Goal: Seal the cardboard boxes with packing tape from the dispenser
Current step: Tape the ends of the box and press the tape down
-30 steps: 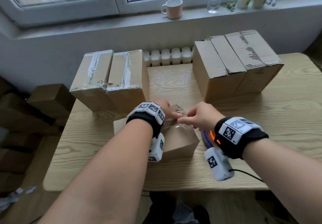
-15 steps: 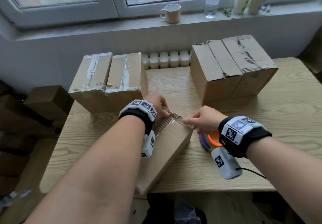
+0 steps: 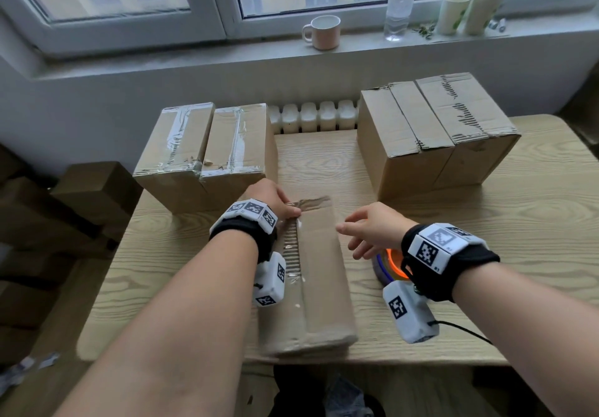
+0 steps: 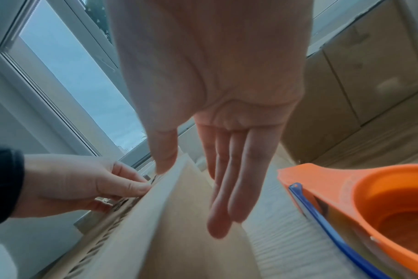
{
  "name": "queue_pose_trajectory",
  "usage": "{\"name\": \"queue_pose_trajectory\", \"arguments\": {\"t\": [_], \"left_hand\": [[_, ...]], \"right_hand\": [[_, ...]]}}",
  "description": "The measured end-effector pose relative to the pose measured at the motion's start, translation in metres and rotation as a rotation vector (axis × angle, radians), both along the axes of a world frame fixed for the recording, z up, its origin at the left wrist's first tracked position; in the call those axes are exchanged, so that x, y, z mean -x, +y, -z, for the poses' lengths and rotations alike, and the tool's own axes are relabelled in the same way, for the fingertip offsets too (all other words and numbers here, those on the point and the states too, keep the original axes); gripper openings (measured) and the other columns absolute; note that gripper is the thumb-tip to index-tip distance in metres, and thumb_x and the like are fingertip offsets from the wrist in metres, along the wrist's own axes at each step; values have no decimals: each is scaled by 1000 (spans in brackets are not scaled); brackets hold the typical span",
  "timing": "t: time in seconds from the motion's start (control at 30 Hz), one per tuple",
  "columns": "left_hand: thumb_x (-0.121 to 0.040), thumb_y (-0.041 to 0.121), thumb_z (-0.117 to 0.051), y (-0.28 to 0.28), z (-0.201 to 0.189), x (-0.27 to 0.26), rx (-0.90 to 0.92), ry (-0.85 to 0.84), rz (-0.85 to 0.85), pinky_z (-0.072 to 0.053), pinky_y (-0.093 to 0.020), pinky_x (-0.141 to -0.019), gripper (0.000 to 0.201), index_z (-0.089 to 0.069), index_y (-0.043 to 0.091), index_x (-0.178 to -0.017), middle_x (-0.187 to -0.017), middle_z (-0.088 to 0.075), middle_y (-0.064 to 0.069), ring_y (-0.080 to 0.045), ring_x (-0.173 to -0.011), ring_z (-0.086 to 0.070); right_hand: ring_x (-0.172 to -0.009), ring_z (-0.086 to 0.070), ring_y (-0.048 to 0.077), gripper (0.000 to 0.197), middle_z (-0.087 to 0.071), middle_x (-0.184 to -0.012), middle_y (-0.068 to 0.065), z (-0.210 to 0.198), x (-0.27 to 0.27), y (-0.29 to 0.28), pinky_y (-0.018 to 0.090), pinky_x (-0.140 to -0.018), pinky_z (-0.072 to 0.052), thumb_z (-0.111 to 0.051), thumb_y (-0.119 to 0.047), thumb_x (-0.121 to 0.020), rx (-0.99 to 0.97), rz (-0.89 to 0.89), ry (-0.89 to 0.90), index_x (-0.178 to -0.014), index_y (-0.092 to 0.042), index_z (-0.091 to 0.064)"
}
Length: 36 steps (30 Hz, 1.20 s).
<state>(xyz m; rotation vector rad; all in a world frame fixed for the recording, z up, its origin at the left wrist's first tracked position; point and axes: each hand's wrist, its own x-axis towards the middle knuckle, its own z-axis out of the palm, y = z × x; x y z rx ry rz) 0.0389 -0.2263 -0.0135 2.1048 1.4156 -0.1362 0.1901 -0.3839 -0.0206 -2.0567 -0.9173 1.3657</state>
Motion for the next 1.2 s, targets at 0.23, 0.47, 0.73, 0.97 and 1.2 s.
{"name": "queue_pose_trajectory", "arguments": {"t": [0.23,0.47,0.73,0.97,1.2], "left_hand": [[-76,40,-77,-8,1,-7,12,-37,13,-48,-27,-87,36,-70,20,-105,-107,-69,1,-16,-101,-62],[-72,42,-79,8,2,-3,3,87,-122,-52,-31,-81,35,-73,16,-95,-97,-70,-1,-21,-90,-64],[-72,46,-78,-16,-15,-47,-59,13,427,-35,-33,-108,66,-54,32,-131,-139,-48,2,-18,-130,-42],[-50,76,-73,-11,10,-45,1,180,384,-45,-27,-84,61,-72,33,-94,-96,-61,6,-14,-102,-50],[-49,71,-79,-1,5,-24,60,215,234,-53,-30,-84,59,-75,25,-87,-94,-70,4,-15,-98,-59]], "right_hand": [[-73,-71,16,40,-72,-88,8,-3,0,1,31,-67,-59,-72,-24,-85,30,-139,-99,-120,-7,-61],[-60,-66,16,23,-72,-75,6,13,-21,-8,29,-59,-54,-64,-32,-91,-22,-6,-219,-90,-10,-70],[-82,-69,25,25,-72,-75,5,42,-63,-37,34,-77,-56,-70,-42,-80,220,26,-525,-78,-17,-72],[-82,-61,22,39,-69,-89,7,68,-46,-41,28,-63,-45,-70,-47,-77,359,-192,-536,-84,-9,-70],[-55,-46,15,44,-47,-61,1,75,-42,-34,26,-46,-31,-74,-42,-72,372,-197,-556,-62,-18,-39]]}}
